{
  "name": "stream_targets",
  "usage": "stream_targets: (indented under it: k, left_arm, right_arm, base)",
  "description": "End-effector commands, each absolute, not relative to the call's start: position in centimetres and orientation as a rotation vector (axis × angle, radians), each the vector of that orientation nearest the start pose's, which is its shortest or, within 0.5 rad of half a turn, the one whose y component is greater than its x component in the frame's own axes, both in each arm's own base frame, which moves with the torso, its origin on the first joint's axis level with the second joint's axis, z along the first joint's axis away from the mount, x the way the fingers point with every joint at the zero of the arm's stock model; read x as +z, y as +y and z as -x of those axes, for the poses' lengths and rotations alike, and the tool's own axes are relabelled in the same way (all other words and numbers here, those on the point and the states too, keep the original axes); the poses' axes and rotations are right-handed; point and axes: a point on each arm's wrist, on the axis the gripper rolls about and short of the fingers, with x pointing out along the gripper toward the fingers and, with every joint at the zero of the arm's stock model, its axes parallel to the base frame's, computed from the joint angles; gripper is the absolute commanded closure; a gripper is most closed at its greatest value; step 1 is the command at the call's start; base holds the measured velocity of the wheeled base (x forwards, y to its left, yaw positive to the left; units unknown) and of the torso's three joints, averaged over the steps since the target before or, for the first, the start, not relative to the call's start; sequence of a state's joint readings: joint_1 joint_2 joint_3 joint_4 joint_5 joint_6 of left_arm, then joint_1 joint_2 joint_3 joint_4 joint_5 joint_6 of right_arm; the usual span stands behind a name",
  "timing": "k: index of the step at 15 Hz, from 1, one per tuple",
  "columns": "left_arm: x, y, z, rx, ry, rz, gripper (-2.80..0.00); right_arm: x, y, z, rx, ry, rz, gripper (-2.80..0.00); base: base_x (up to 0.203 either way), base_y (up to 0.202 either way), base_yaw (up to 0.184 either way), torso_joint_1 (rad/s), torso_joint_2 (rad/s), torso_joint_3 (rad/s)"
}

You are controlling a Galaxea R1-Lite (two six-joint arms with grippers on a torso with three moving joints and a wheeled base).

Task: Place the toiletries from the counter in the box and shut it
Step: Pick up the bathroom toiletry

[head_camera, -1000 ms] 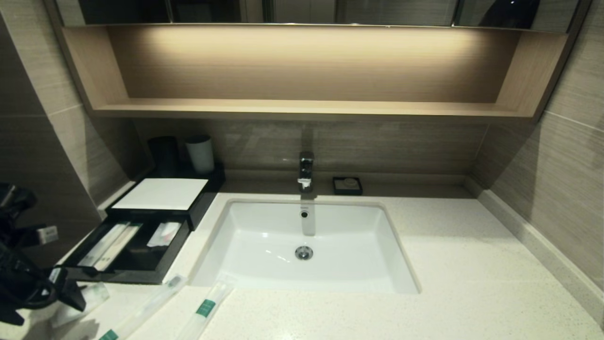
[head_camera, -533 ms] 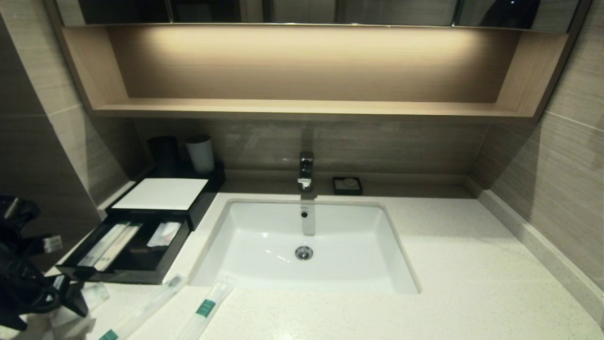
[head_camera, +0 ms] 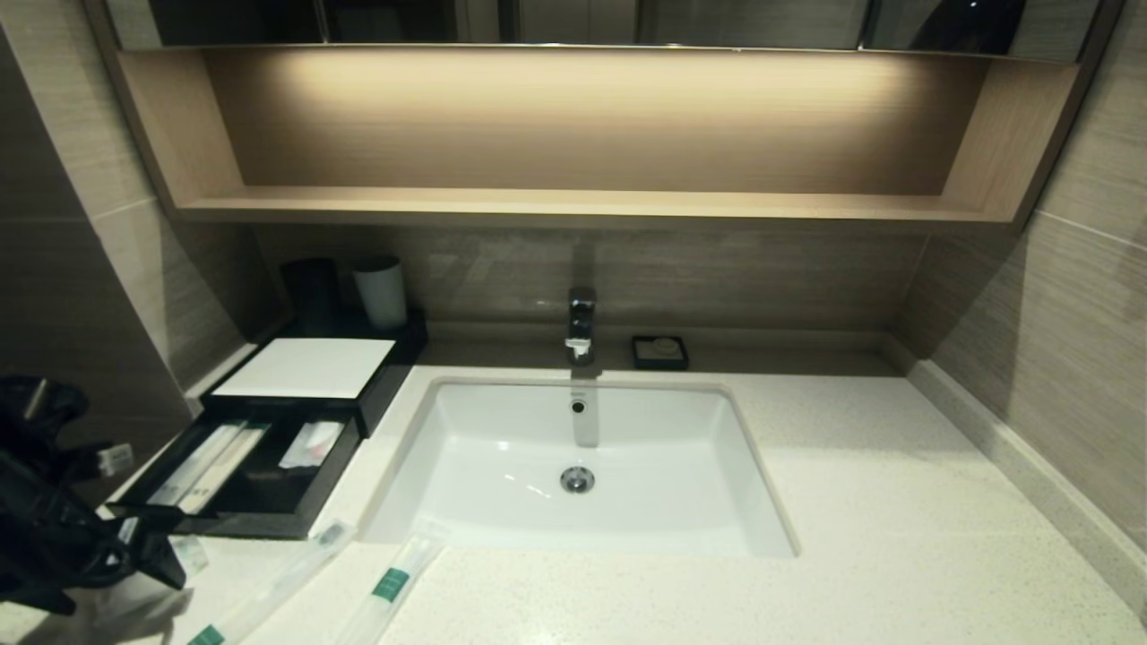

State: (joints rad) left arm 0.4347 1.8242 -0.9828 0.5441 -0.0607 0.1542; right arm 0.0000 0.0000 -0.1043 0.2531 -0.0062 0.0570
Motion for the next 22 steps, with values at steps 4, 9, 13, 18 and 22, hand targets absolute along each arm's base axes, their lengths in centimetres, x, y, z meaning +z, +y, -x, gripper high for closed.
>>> stream_targets:
  k: [4,9,13,18,22]
  left_arm:
    - [10.2,11.3,-24.9,0.196,1.347,0.19,0.0]
    - [10.1,11.2,-24.9,0.19,1.35,0.188,0.0]
    - [11.2,10.6,-24.5,0.183,1.312,0.171,0.0]
    - [16.3,8.4,-21.7,0.188,1.172,0.114,0.0]
    - [19.0,8.3,-21.9,0.194,1.05,0.089,0.0]
  right_arm:
    - [7.8,0.0,3.3,-0.012,0.152,-0.056,0.0]
    - [7.8,0.0,3.3,-0.01,0.153,-0.057,0.0]
    - [7.8,0.0,3.3,-0.011,0.152,-0.056,0.0]
    - [7.8,0.0,3.3,-0.011,0.152,-0.056,0.0]
    - [7.8,0.0,3.3,-0.011,0.15,-0.057,0.0]
  base:
    - [0.0,0.0,0.0,0.0,0.0,0.0]
    - [0.0,0.0,0.0,0.0,0.0,0.0]
    - [0.0,0.0,0.0,0.0,0.0,0.0]
    - [0.0,0.0,0.0,0.0,0.0,0.0]
    - [0.0,0.0,0.0,0.0,0.0,0.0]
